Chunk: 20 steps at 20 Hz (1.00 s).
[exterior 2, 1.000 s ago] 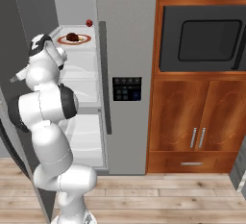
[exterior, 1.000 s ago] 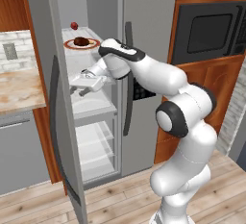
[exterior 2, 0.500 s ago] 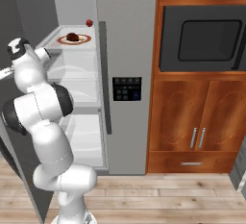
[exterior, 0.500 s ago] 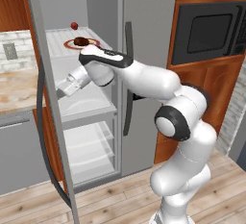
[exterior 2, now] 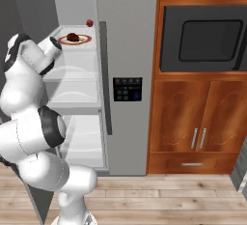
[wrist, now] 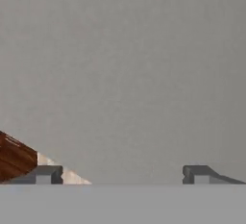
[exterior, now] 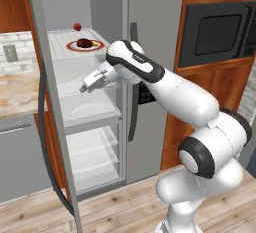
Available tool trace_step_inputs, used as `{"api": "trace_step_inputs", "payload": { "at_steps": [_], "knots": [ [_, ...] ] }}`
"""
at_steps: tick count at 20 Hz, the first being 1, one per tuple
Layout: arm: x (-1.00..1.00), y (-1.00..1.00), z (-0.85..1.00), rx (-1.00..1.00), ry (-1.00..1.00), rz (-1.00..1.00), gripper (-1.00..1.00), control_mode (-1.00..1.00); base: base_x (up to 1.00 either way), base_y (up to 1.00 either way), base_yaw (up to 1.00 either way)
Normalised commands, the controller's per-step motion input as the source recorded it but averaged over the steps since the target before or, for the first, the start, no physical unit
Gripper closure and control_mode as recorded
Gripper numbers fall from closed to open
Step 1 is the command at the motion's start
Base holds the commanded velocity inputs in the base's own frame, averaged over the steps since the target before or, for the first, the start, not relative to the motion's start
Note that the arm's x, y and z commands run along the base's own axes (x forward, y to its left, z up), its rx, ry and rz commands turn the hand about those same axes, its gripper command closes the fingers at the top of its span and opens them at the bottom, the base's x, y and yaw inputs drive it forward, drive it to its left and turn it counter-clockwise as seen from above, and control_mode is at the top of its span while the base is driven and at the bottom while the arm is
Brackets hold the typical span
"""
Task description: Retrieve the steak from the fridge and place it on the saucepan with marinade on the stove.
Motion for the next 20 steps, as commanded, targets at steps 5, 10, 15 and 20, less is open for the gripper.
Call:
{"api": "trace_step_inputs", "payload": {
  "at_steps": [5,10,15,20],
  "knots": [
    [0.0,-1.0,0.14,-0.47,0.16,-0.32,-1.0,-1.0,0.0,0.0,0.0],
    [-0.09,-0.95,0.0,-0.57,0.0,-0.21,-1.0,-1.0,0.0,0.0,0.0],
    [-0.01,-0.47,-0.05,-0.51,-0.36,-0.17,-1.0,-1.0,0.0,0.0,0.0],
    [0.0,-0.4,0.0,-0.08,-0.54,-0.21,-1.0,-1.0,0.0,0.0,0.0]
  ]
}}
